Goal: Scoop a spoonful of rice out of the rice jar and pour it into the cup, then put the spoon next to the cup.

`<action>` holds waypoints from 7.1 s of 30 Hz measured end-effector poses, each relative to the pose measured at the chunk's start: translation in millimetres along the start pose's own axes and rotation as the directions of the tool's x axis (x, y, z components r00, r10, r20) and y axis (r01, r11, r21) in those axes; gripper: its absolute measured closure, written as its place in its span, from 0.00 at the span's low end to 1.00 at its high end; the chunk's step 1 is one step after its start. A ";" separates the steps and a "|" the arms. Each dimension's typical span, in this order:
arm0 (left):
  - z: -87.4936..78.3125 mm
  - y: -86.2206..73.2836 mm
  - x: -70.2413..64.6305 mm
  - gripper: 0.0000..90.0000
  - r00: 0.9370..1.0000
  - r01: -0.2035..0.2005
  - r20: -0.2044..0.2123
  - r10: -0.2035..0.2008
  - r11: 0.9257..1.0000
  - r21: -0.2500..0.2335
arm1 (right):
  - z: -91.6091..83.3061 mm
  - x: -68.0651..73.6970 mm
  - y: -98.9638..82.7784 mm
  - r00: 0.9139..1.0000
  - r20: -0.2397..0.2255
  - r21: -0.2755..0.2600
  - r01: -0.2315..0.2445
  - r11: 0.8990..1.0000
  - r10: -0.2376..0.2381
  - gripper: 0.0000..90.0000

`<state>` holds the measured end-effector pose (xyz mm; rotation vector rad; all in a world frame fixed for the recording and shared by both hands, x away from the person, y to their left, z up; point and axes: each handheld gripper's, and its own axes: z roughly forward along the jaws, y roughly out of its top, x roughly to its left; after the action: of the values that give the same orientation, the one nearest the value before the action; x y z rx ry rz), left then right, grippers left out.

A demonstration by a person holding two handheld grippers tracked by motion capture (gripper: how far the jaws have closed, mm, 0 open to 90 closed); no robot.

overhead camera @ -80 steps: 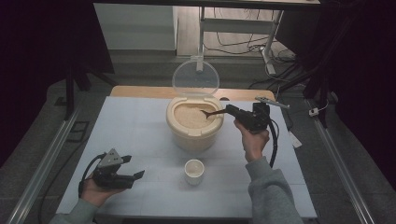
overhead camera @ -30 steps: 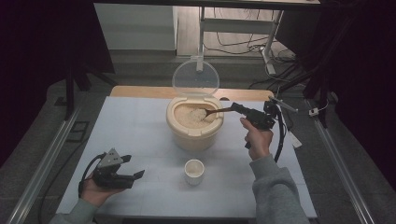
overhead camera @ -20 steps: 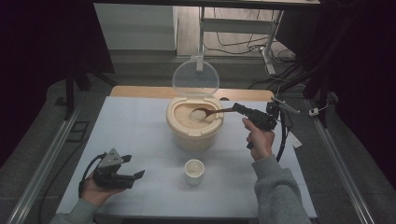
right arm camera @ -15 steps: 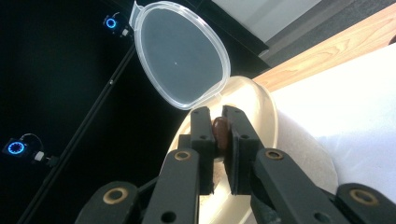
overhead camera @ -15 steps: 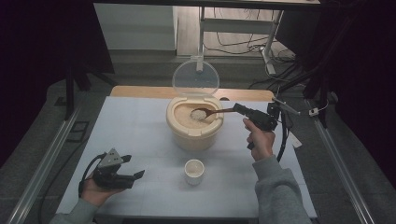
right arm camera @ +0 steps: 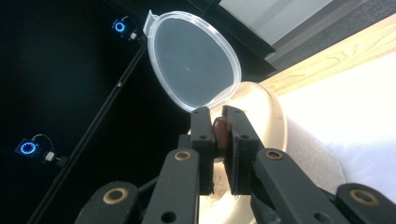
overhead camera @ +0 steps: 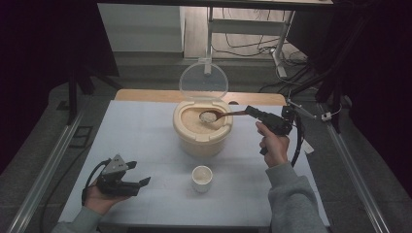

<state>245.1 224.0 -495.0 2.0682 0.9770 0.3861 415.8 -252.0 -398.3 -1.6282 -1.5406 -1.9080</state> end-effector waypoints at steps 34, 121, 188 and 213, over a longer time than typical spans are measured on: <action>0.2 0.4 -0.2 0.24 1.000 -0.002 -0.002 0.002 1.000 0.000 | -22.8 14.6 -8.7 0.998 -0.065 0.065 0.000 0.998 0.004 0.92; 1.6 0.9 0.9 0.24 1.000 -0.006 -0.001 0.006 1.000 0.004 | -63.1 41.9 -53.1 0.874 -0.071 0.253 0.482 0.839 -0.480 0.92; 3.5 1.6 0.1 0.24 1.000 -0.016 -0.002 0.016 1.000 0.015 | 23.5 -26.9 -91.8 0.776 -0.014 0.621 0.501 0.602 -0.631 0.67; 2.9 1.3 0.4 0.24 1.000 -0.016 -0.001 0.016 1.000 0.013 | 47.9 -55.4 -118.1 0.624 0.082 0.660 0.551 0.512 -0.777 0.48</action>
<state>247.7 222.2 -495.9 2.0886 0.9667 0.3908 382.8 -187.5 -516.9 -1.1916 -2.9244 -1.0931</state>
